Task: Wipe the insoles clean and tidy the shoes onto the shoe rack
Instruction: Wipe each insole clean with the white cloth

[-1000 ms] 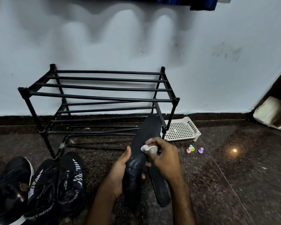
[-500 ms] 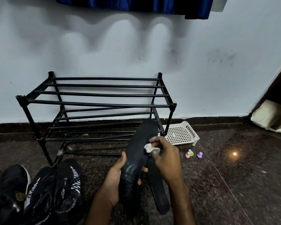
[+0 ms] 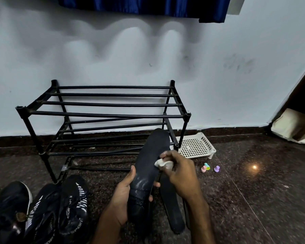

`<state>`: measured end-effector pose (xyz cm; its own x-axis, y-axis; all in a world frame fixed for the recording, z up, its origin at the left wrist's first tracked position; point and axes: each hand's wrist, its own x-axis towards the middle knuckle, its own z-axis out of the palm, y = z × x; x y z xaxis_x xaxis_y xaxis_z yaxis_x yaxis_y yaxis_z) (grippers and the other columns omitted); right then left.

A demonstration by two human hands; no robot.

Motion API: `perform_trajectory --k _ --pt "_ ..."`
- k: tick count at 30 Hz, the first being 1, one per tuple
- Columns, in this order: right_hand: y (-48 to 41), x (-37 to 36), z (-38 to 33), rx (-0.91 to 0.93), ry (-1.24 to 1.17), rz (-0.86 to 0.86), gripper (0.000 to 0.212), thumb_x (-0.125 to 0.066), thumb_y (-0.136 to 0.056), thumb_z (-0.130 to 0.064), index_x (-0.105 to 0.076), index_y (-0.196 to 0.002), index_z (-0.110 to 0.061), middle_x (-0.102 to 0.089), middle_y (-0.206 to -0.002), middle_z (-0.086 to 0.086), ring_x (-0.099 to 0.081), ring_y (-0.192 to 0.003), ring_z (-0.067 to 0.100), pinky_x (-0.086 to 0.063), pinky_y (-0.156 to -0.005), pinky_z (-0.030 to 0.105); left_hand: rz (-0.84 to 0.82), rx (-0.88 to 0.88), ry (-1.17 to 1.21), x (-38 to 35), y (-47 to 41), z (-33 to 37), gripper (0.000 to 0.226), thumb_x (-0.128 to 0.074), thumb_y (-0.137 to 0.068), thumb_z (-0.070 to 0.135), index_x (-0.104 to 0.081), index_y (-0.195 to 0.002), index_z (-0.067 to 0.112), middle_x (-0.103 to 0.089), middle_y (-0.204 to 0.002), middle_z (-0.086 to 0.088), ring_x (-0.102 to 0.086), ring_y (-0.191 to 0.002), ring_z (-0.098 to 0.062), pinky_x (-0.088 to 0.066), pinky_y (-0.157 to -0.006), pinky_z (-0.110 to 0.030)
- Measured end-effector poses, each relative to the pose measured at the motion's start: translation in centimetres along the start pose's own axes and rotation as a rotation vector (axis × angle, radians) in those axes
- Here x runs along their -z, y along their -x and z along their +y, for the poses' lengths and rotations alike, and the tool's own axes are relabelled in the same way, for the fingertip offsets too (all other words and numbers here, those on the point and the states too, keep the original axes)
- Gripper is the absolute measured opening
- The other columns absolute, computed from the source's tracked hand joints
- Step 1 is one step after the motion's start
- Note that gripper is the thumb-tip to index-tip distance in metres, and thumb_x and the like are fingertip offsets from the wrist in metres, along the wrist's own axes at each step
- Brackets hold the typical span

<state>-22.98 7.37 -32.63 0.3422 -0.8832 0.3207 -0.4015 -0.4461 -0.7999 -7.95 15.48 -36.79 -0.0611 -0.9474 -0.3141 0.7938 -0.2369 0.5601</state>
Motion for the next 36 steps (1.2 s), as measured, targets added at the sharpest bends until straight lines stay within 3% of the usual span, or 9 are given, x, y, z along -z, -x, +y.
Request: perform_trajectory --k 2,6,11,15,19,23,27,31,36 --pt "-0.3 0.1 0.0 0.002 0.051 0.115 0.034 -0.070 -0.079 0.000 -0.067 -0.099 -0.027 -0.070 -0.090 -0.016 -0.066 -0.086 -0.001 -0.054 -0.078 0.021 0.001 0.003 -0.019 0.2 0.0 0.0 0.062 -0.048 -0.092 0.049 -0.064 -0.118 -0.005 -0.065 -0.092 -0.033 -0.064 -0.060 -0.033 -0.054 -0.046 -0.033" --pt "0.4 0.8 -0.9 0.017 -0.023 -0.146 0.023 -0.075 -0.078 -0.003 -0.069 -0.091 -0.021 -0.071 -0.081 -0.008 -0.067 -0.079 0.002 -0.049 -0.069 0.013 -0.018 0.010 -0.050 0.2 -0.2 0.0 0.065 -0.048 -0.092 0.053 -0.065 -0.119 -0.003 -0.066 -0.095 -0.032 -0.063 -0.061 -0.031 -0.053 -0.050 -0.033" --pt "-0.7 0.6 -0.8 0.033 0.114 0.102 0.029 -0.071 -0.080 -0.001 -0.069 -0.098 -0.024 -0.070 -0.092 -0.015 -0.065 -0.087 -0.002 -0.051 -0.078 0.015 -0.029 0.001 -0.060 0.1 -0.1 0.0 0.065 -0.046 -0.095 0.053 -0.066 -0.118 -0.003 -0.066 -0.094 -0.031 -0.062 -0.062 -0.031 -0.052 -0.051 -0.033" --pt "-0.1 0.6 -1.5 0.055 0.060 -0.140 0.023 -0.068 -0.078 0.000 -0.070 -0.089 -0.021 -0.072 -0.085 -0.011 -0.067 -0.081 0.001 -0.051 -0.073 0.015 -0.030 -0.023 -0.044 -0.4 0.1 0.1 0.062 -0.044 -0.096 0.052 -0.069 -0.114 -0.002 -0.067 -0.091 -0.029 -0.063 -0.064 -0.032 -0.053 -0.050 -0.033" --pt "-0.9 0.3 -1.4 0.085 0.110 0.098 0.024 -0.072 -0.080 -0.003 -0.070 -0.093 -0.023 -0.071 -0.091 -0.016 -0.064 -0.087 -0.003 -0.049 -0.080 0.013 -0.036 -0.012 -0.045 -0.6 0.1 0.0 0.063 -0.043 -0.096 0.052 -0.068 -0.117 -0.002 -0.067 -0.093 -0.030 -0.062 -0.064 -0.031 -0.053 -0.050 -0.033" --pt "-0.1 0.0 -2.0 0.072 0.064 -0.105 0.024 -0.067 -0.080 0.000 -0.071 -0.089 -0.021 -0.071 -0.088 -0.014 -0.066 -0.084 -0.002 -0.052 -0.075 0.016 -0.054 0.002 -0.012 -0.5 0.0 -0.1 0.062 -0.045 -0.094 0.051 -0.065 -0.120 -0.001 -0.066 -0.096 -0.029 -0.066 -0.069 -0.034 -0.054 -0.048 -0.033" --pt "-1.3 -0.2 -1.6 0.096 0.169 0.179 0.026 -0.072 -0.079 -0.005 -0.070 -0.094 -0.026 -0.070 -0.095 -0.017 -0.064 -0.092 -0.001 -0.051 -0.094 0.037 -0.066 0.002 -0.021 -1.1 -0.1 -0.1 0.061 -0.045 -0.094 0.051 -0.070 -0.114 -0.001 -0.067 -0.093 -0.030 -0.063 -0.064 -0.032 -0.054 -0.047 -0.032" --pt "-0.2 -0.2 -2.2 0.080 0.081 -0.079 0.026 -0.067 -0.079 0.000 -0.070 -0.087 -0.024 -0.070 -0.091 -0.015 -0.066 -0.088 0.004 -0.059 -0.080 0.035 -0.049 -0.012 0.006 -2.1 0.3 0.0 0.055 -0.049 -0.092 0.048 -0.069 -0.112 0.002 -0.069 -0.093 -0.022 -0.067 -0.066 -0.030 -0.055 -0.047 -0.035" --pt "-1.4 -0.1 -1.7 0.086 0.177 0.177 0.025 -0.072 -0.079 -0.005 -0.069 -0.093 -0.025 -0.070 -0.095 -0.015 -0.065 -0.090 0.002 -0.051 -0.095 0.039 -0.041 0.004 -0.062 -1.9 0.3 -0.2 0.058 -0.042 -0.098 0.049 -0.070 -0.112 0.000 -0.069 -0.095 -0.028 -0.067 -0.066 -0.033 -0.055 -0.049 -0.035"
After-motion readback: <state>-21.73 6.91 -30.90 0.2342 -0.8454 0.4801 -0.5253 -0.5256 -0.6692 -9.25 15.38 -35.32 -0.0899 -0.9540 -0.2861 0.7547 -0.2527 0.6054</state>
